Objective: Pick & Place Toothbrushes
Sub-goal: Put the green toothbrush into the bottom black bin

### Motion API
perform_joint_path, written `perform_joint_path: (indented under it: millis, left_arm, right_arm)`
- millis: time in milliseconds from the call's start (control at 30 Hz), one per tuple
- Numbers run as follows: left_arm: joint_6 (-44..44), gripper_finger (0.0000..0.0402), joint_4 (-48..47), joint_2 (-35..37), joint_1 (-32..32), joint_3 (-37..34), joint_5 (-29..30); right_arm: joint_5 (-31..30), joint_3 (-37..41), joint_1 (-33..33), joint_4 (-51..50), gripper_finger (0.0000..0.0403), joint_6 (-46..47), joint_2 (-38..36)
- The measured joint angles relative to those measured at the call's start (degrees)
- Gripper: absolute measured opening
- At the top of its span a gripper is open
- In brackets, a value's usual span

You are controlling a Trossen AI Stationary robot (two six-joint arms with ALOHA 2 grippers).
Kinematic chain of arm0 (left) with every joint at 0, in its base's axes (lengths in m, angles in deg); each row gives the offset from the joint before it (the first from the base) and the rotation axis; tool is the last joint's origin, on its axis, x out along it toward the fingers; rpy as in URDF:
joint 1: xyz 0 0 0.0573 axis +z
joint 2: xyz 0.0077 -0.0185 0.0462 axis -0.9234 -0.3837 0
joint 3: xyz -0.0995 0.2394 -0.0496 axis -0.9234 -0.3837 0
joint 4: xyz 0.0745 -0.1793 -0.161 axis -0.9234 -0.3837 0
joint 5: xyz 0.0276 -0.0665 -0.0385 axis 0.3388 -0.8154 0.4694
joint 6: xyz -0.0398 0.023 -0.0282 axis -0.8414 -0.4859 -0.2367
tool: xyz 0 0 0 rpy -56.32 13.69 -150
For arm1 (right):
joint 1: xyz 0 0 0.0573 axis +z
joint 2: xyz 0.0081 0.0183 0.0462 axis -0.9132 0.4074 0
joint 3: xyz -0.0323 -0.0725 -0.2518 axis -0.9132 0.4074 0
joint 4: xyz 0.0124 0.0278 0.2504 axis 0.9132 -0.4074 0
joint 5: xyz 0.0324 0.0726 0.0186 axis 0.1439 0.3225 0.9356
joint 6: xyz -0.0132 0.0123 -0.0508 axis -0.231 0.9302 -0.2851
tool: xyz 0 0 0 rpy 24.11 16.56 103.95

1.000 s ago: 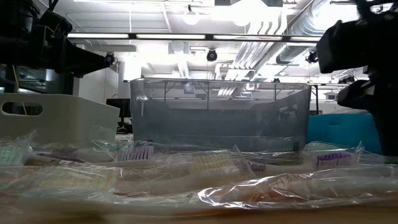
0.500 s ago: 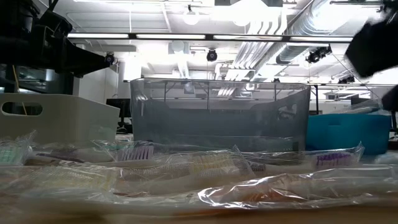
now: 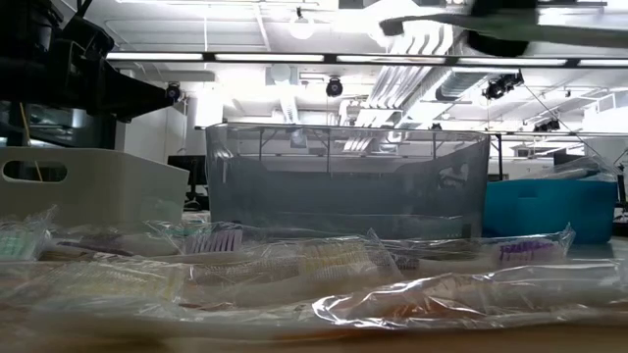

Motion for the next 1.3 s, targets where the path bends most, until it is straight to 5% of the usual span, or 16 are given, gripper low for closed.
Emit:
perform_joint_path:
  millis: [267, 500, 700, 1300]
  left_arm:
    - [0.00, 0.0187, 0.04, 0.01, 0.00, 0.00, -0.01]
    - [-0.16, 0.0187, -0.02, 0.00, 0.00, 0.00, 0.01]
    - [-0.20, 0.0187, -0.02, 0.00, 0.00, 0.00, 0.01]
    - [-0.31, 0.0187, 0.02, -0.02, 0.00, 0.00, -0.99]
  right_arm:
    - [3.52, -8.25, -12.08, 1.04, 0.0002, -16.92, 4.00]
    - [13.53, -10.05, -18.74, 1.37, 0.0003, -21.38, 10.38]
    - [19.22, -10.04, -19.43, 6.85, 0.0003, -17.60, 15.14]
    - [19.12, -10.04, -19.15, 7.04, 0.0003, -16.09, 20.48]
